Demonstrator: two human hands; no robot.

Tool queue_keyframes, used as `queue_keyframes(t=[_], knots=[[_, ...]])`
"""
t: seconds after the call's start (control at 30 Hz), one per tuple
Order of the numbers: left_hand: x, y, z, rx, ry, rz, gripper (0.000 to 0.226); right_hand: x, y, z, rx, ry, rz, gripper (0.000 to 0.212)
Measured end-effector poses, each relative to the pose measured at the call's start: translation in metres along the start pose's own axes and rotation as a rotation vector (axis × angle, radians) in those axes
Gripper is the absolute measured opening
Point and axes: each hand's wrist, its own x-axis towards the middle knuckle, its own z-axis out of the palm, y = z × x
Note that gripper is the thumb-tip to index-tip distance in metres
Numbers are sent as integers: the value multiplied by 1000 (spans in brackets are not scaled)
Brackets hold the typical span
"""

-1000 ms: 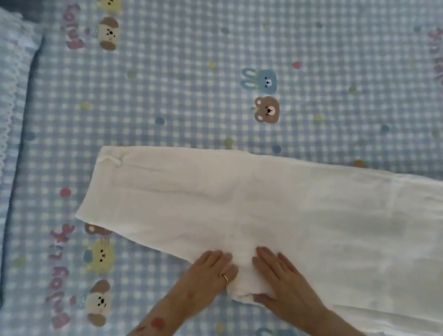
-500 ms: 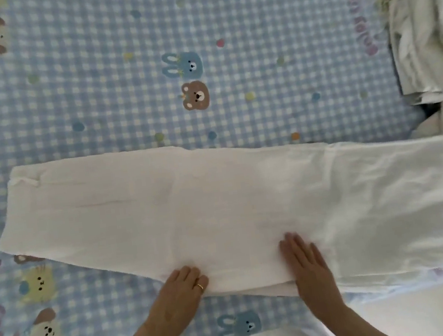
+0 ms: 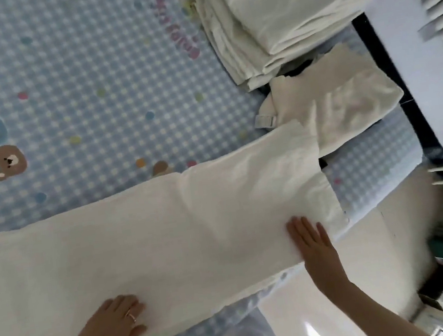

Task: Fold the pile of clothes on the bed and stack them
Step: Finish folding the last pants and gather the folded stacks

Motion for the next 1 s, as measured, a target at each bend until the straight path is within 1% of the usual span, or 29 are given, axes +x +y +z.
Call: queue_keyframes(t=[0.07, 0.1, 0.13, 0.17, 0.2, 0.23, 0.27, 0.3, 0.33, 0.37, 0.4, 0.43, 0.47, 0.5, 0.57, 0.6, 0.67, 0.73, 0.8, 0.87, 0.9, 1.0], knots=[[69, 30, -20, -42, 128, 50, 75, -6, 24, 2, 3, 15, -113, 73], [106, 44, -30, -60, 174, 37, 73, -11, 35, 4, 19, 16, -149, 75], [142, 55, -40, -84, 215, 12, 71, -14, 44, 4, 47, 3, -135, 79], [176, 65, -50, -104, 242, -25, 66, -16, 53, 6, 84, 9, -89, 85], [214, 74, -56, -112, 268, -67, 57, -14, 67, 8, 162, 28, 13, 92], [248, 81, -62, -142, 267, -120, 51, -12, 80, 11, 268, 53, 160, 95], [282, 87, -68, -186, 236, -180, 53, -7, 90, 12, 414, 91, 326, 90], [313, 91, -74, -241, 168, -235, 61, 0, 97, 13, 579, 133, 470, 76], [339, 94, -77, -298, 99, -286, 69, 10, 98, 14, 693, 139, 556, 62], [364, 96, -79, -350, 20, -332, 74, 20, 98, 15, 785, 122, 596, 55], [383, 98, -80, -401, -71, -377, 75, 29, 97, 16, 818, 92, 581, 55], [399, 99, -82, -455, -172, -408, 71, 36, 96, 18, 844, 63, 550, 58], [409, 100, -84, -545, -250, -431, 62, 42, 95, 20, 887, 36, 535, 59], [414, 99, -86, -665, -286, -446, 52, 47, 96, 19, 970, -7, 538, 58], [417, 97, -92, -847, -276, -449, 35, 53, 108, 18, 1147, -99, 566, 56], [416, 94, -97, -901, -278, -430, 30, 54, 115, 18, 1205, -121, 571, 53], [413, 87, -107, -991, -353, -380, 26, 56, 126, 16, 1300, -134, 551, 37], [415, 87, -112, -976, -451, -354, 28, 58, 132, 10, 1327, -104, 492, 24], [423, 92, -110, -927, -505, -377, 40, 60, 135, 7, 1314, -58, 432, 19], [430, 98, -107, -905, -506, -400, 54, 63, 135, 6, 1304, -25, 370, 20], [433, 101, -107, -898, -493, -407, 58, 64, 136, 5, 1315, -40, 352, 20], [433, 98, -116, -940, -460, -417, 57, 61, 138, -3, 1304, -127, 326, 19]])
